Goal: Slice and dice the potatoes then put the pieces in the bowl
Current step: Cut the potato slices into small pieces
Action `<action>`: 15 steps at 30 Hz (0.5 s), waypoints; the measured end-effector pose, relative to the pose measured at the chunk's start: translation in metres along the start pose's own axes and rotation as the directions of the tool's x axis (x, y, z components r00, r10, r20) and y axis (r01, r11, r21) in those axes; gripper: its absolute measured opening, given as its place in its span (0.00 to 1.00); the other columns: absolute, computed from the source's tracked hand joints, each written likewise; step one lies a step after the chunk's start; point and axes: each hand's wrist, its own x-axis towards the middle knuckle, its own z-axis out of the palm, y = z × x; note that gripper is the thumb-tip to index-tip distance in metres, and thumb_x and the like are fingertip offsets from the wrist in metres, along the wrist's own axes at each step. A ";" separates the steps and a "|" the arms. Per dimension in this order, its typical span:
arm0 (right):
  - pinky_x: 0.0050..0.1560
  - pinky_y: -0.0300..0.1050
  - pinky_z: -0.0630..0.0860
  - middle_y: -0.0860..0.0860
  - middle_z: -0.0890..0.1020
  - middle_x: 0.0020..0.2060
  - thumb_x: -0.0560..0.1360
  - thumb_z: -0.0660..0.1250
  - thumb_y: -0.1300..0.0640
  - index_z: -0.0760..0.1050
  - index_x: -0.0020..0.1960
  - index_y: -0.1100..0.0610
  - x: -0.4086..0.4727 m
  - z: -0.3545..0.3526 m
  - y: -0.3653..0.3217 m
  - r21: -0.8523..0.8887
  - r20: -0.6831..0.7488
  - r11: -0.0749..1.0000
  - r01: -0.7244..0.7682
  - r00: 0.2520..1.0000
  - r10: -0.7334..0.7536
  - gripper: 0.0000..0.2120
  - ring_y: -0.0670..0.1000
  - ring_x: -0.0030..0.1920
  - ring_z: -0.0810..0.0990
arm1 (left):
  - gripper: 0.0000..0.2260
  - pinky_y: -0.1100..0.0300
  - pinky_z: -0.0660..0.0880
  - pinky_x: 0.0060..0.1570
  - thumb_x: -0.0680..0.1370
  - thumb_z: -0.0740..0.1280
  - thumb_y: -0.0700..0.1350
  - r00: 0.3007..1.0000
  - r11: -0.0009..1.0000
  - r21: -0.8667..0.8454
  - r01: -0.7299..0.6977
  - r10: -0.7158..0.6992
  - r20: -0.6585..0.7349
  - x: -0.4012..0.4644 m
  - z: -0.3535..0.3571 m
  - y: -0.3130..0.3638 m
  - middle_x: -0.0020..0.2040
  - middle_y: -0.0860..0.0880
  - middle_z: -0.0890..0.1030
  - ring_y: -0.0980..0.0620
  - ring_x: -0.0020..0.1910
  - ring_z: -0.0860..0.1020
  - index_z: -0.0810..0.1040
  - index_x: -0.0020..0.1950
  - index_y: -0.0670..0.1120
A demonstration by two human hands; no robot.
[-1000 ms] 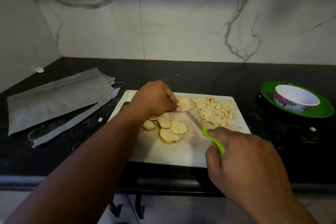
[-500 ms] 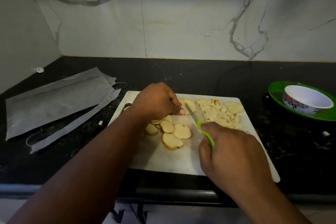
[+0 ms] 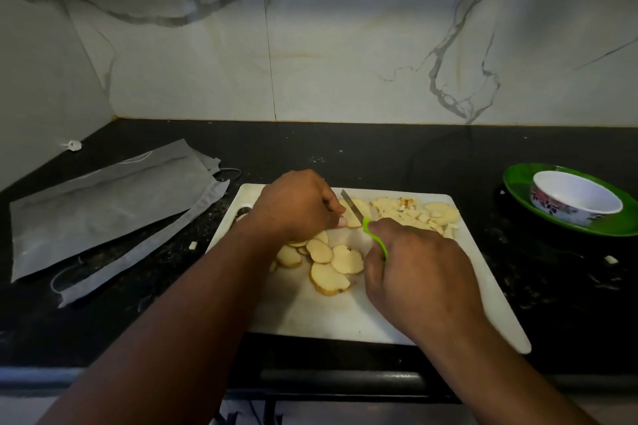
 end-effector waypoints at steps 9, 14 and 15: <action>0.24 0.39 0.70 0.45 0.79 0.26 0.66 0.69 0.52 0.84 0.49 0.47 -0.058 -0.021 0.014 0.010 -0.080 1.000 -0.009 0.997 0.010 0.13 0.49 0.24 0.76 | 0.04 0.49 0.79 0.62 0.75 0.78 0.52 1.000 1.000 -0.002 -0.004 0.004 -0.007 0.004 0.001 -0.003 0.51 0.60 0.85 0.58 0.52 0.80 0.88 0.49 0.57; 0.28 0.38 0.72 0.44 0.81 0.30 0.68 0.70 0.53 0.84 0.50 0.48 -0.035 -0.034 0.007 -0.007 -0.129 1.000 0.014 0.992 -0.015 0.12 0.48 0.27 0.78 | 0.05 0.47 0.79 0.60 0.71 0.80 0.56 0.998 1.000 0.013 0.010 -0.009 -0.056 0.004 0.000 -0.005 0.44 0.62 0.85 0.60 0.48 0.81 0.88 0.42 0.57; 0.29 0.39 0.73 0.45 0.82 0.31 0.70 0.70 0.53 0.84 0.52 0.49 -0.024 -0.033 0.002 -0.013 -0.124 1.000 0.011 0.992 -0.012 0.11 0.47 0.28 0.78 | 0.05 0.47 0.79 0.60 0.71 0.80 0.56 0.998 1.000 0.018 0.010 -0.009 -0.055 0.004 0.000 -0.005 0.45 0.62 0.85 0.60 0.49 0.81 0.88 0.42 0.57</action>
